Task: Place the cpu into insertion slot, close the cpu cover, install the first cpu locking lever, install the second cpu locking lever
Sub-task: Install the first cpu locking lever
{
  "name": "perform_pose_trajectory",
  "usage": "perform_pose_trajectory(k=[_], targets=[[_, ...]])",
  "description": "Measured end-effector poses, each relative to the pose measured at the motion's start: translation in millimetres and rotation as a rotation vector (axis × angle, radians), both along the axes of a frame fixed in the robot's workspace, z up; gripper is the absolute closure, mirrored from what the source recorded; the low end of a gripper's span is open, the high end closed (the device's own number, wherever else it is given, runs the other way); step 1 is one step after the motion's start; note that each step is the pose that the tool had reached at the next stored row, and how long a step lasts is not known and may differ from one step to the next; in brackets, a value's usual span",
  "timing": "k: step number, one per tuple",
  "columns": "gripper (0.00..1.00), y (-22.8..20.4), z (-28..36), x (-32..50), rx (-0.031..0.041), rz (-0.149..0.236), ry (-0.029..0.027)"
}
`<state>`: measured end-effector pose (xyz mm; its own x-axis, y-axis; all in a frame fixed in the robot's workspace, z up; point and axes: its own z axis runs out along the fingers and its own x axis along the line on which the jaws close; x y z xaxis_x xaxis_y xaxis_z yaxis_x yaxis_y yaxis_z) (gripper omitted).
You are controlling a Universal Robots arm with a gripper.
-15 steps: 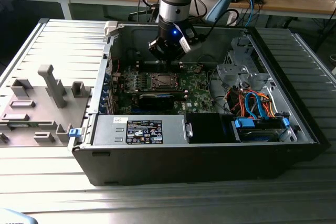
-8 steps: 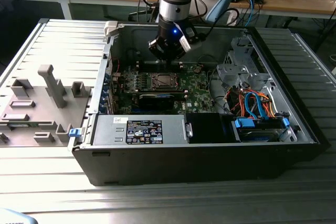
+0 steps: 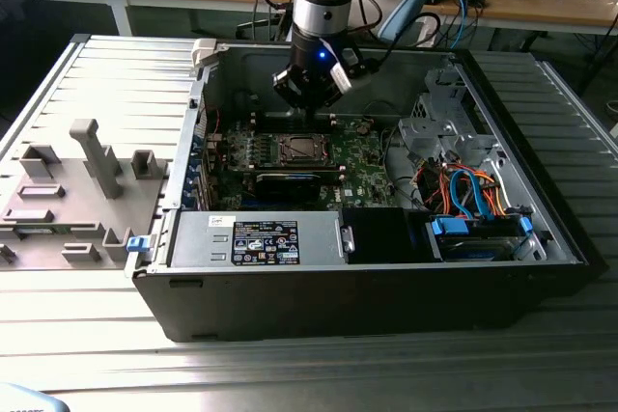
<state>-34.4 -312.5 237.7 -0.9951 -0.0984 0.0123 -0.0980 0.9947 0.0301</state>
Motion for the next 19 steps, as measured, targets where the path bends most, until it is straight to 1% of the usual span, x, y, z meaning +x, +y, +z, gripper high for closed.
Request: perform_pose_trajectory(k=[9, 12, 15, 17, 19], targets=[[0.89, 0.0, 6.9, 0.0, -0.0003, 0.000, 0.0000], [0.89, 0.0, 10.1, 0.0, -0.0004, 0.000, 0.0000], [0.89, -0.2, 11.2, -0.1, -0.0003, 0.000, 0.0000], [0.89, -1.8, 11.3, 0.0, -0.0004, 0.000, 0.0000], [0.89, -5.5, 11.2, 0.0, -0.0003, 0.000, 0.0000]])
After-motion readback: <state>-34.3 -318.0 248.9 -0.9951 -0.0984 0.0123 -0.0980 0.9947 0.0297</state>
